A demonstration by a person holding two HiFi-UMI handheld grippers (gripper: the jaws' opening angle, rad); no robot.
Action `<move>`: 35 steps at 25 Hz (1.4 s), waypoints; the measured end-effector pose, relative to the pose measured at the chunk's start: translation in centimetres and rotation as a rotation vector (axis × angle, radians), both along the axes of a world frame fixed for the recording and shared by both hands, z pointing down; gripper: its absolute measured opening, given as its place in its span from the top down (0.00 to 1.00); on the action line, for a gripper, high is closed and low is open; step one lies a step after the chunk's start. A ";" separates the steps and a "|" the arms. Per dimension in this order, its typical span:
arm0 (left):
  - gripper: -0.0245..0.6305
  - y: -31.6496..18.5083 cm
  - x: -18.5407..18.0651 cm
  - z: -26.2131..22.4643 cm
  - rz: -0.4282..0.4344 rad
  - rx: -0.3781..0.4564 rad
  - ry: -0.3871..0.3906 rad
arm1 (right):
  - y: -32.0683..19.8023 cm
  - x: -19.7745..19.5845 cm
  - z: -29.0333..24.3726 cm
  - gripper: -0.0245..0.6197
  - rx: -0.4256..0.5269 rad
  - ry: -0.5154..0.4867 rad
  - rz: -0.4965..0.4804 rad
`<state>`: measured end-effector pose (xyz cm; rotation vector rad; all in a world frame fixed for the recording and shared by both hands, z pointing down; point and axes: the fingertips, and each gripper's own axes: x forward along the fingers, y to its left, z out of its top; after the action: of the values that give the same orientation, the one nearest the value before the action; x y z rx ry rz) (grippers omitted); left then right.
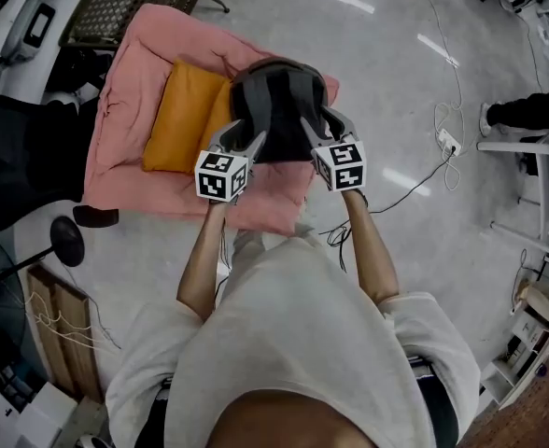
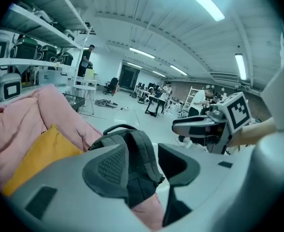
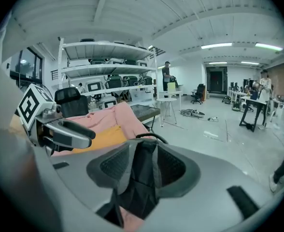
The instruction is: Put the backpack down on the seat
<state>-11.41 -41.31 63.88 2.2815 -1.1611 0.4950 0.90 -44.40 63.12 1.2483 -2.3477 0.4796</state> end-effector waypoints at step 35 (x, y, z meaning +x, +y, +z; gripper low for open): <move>0.94 5.2 -1.8 -12.1 0.014 0.216 -0.019 | 6.9 -0.6 -13.2 0.97 0.214 -0.023 0.019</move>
<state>-13.21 -36.13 51.78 2.4742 -1.2622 0.4151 0.35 -37.47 49.96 1.3666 -2.4602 0.2541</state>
